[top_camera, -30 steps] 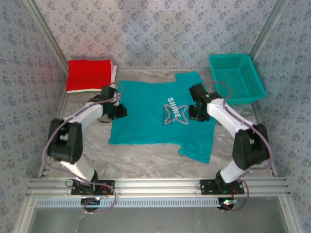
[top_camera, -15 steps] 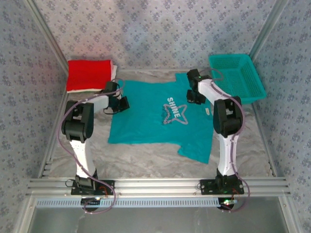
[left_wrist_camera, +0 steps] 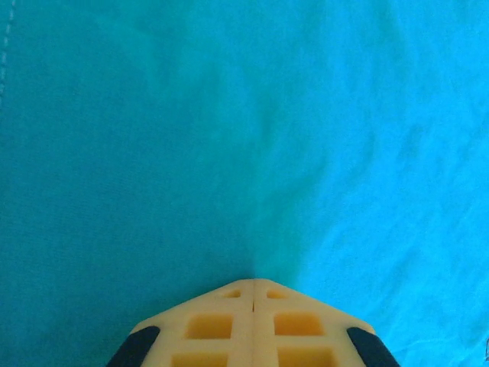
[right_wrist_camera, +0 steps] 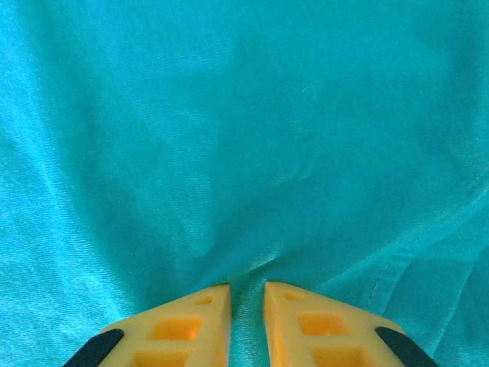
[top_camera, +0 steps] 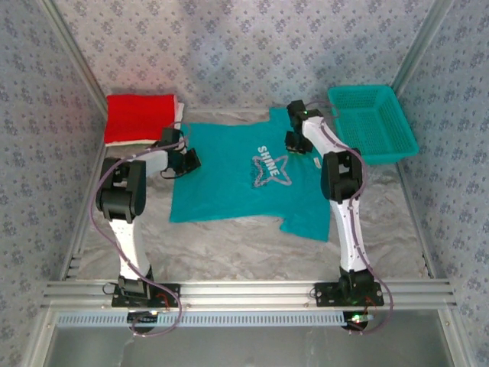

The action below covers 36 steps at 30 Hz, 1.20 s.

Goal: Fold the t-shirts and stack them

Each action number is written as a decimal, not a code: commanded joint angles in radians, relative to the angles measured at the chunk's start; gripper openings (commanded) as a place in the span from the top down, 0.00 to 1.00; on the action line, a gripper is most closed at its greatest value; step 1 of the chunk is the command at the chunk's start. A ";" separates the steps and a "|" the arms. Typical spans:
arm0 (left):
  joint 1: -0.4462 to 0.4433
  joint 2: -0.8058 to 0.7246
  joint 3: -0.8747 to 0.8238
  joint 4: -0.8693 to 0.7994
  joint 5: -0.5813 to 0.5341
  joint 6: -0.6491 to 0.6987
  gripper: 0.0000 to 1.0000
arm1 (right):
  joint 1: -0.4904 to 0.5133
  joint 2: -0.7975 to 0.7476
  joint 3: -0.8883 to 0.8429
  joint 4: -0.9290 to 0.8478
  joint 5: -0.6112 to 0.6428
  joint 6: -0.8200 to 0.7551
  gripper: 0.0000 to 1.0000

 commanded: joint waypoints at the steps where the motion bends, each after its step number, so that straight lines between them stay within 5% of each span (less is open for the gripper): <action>1: 0.009 0.070 0.053 -0.025 -0.033 -0.010 0.99 | -0.025 0.122 0.076 -0.083 -0.046 0.029 0.78; 14: 0.020 0.240 0.357 -0.173 -0.044 0.016 0.99 | -0.054 0.100 0.117 -0.056 -0.043 0.070 0.75; 23: 0.020 -0.107 0.148 -0.107 -0.109 0.014 0.75 | -0.060 -0.130 0.118 -0.088 -0.095 -0.023 0.69; 26: 0.018 -0.310 -0.003 -0.075 -0.132 0.018 0.69 | -0.014 -0.456 -0.283 0.098 -0.088 -0.065 0.65; 31: 0.023 -0.706 -0.393 -0.037 -0.231 0.026 0.45 | 0.058 -1.075 -1.102 0.572 -0.063 -0.029 0.36; 33: 0.051 -0.821 -0.505 -0.097 -0.236 0.027 0.40 | 0.090 -1.268 -1.326 0.637 -0.042 -0.021 0.29; 36: 0.141 -0.921 -0.618 -0.199 -0.142 0.021 0.38 | 0.090 -1.476 -1.536 0.598 -0.080 0.044 0.31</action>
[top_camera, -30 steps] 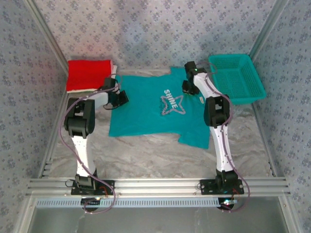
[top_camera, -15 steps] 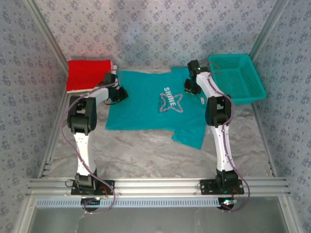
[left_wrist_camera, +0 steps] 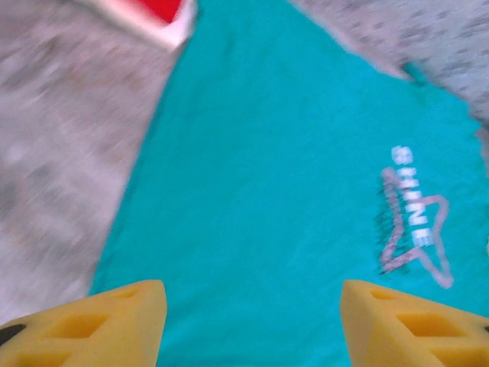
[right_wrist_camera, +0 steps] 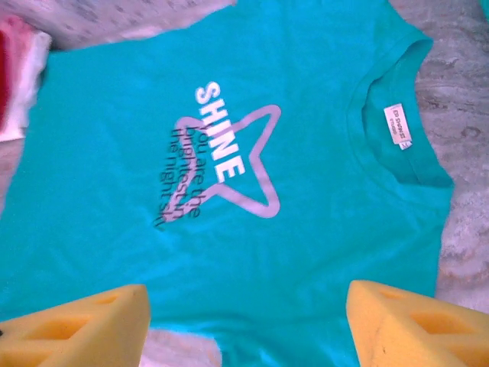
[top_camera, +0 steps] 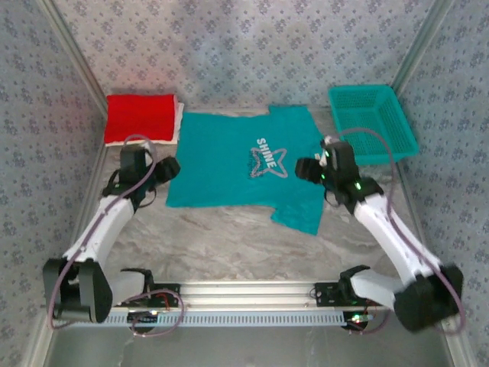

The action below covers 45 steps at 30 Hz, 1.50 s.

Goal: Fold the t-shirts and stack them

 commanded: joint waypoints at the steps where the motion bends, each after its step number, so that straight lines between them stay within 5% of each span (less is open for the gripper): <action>1: 0.089 -0.027 -0.115 -0.157 0.058 0.002 0.39 | -0.010 -0.071 -0.206 0.036 -0.023 0.060 0.31; 6: 0.143 -0.004 -0.181 -0.169 0.121 0.007 0.40 | -0.009 -0.138 -0.305 -0.015 -0.036 0.101 0.33; 13: 0.144 0.147 -0.153 -0.068 0.162 0.030 0.45 | -0.009 -0.012 -0.301 0.024 -0.041 0.089 0.36; 30: 0.131 0.360 -0.064 0.021 0.158 0.065 0.48 | 0.020 0.009 -0.345 0.065 -0.015 0.111 0.38; 45: 0.089 0.403 -0.014 0.000 0.147 0.090 0.86 | 0.068 -0.008 -0.400 0.016 -0.026 0.151 0.39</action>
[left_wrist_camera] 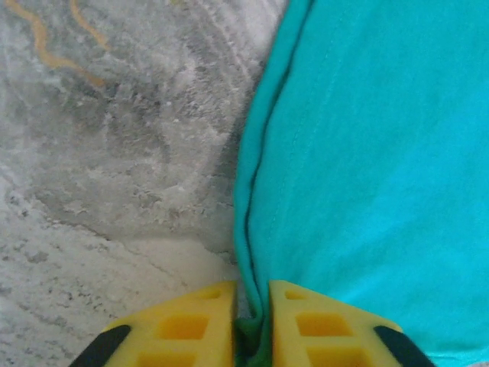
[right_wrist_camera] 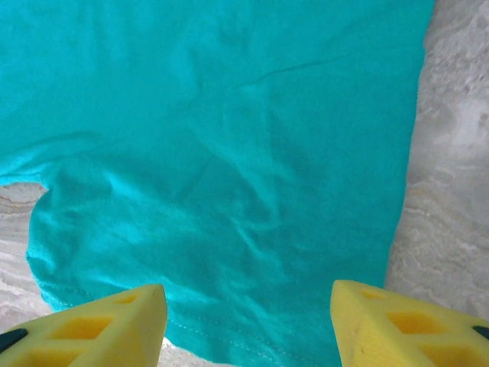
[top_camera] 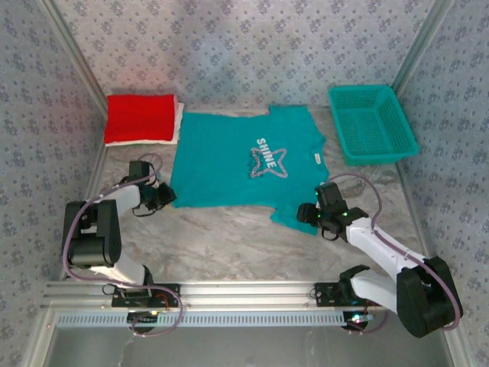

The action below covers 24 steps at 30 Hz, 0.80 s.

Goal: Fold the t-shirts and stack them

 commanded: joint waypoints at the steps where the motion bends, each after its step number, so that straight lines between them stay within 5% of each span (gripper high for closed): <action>1: -0.007 -0.012 0.023 -0.020 -0.002 0.015 0.90 | 0.016 -0.023 -0.019 -0.053 -0.001 0.035 0.39; 9: -0.006 -0.086 -0.001 -0.053 -0.031 0.017 1.00 | -0.037 -0.020 -0.024 -0.135 -0.046 0.071 0.39; 18: -0.004 -0.126 -0.025 -0.069 -0.039 0.010 1.00 | -0.083 0.034 -0.006 -0.184 -0.055 0.089 0.41; 24: -0.004 -0.139 -0.041 -0.071 -0.038 0.003 1.00 | -0.083 0.112 0.007 -0.120 -0.073 0.091 0.53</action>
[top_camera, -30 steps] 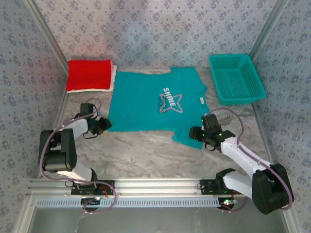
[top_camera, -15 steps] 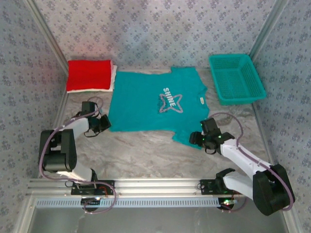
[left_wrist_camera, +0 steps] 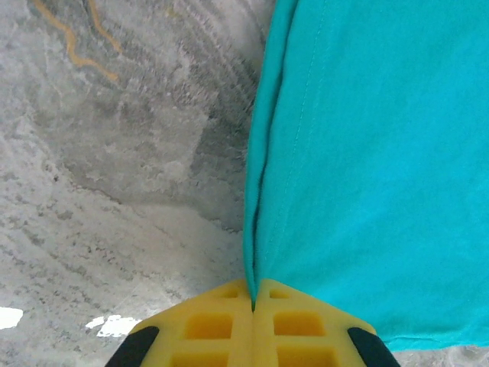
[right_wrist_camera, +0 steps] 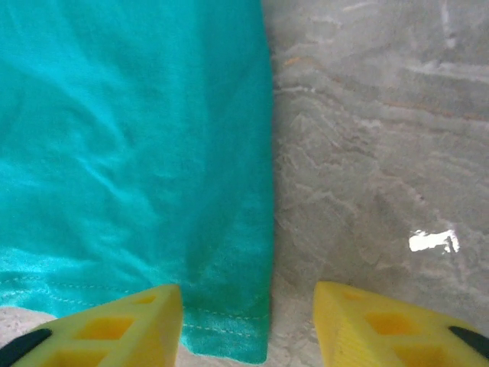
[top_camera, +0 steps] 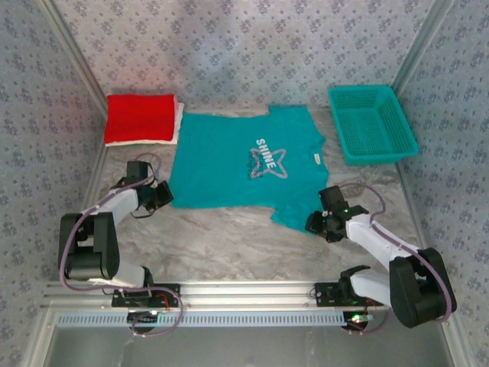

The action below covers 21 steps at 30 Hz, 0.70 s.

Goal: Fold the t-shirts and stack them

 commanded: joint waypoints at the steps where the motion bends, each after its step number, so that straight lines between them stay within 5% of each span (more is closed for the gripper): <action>1: 0.000 -0.041 -0.020 -0.030 -0.015 -0.003 1.00 | 0.005 0.044 0.005 0.045 -0.035 0.019 0.57; 6: 0.011 -0.045 -0.028 -0.027 -0.018 -0.002 1.00 | 0.008 0.075 0.011 0.076 -0.036 0.029 0.63; 15: 0.026 -0.065 -0.031 -0.043 -0.012 -0.002 1.00 | -0.005 0.052 0.031 0.034 -0.070 0.035 0.95; 21: 0.035 -0.109 -0.057 -0.073 0.007 -0.015 1.00 | -0.044 -0.027 0.035 -0.045 -0.119 0.044 1.00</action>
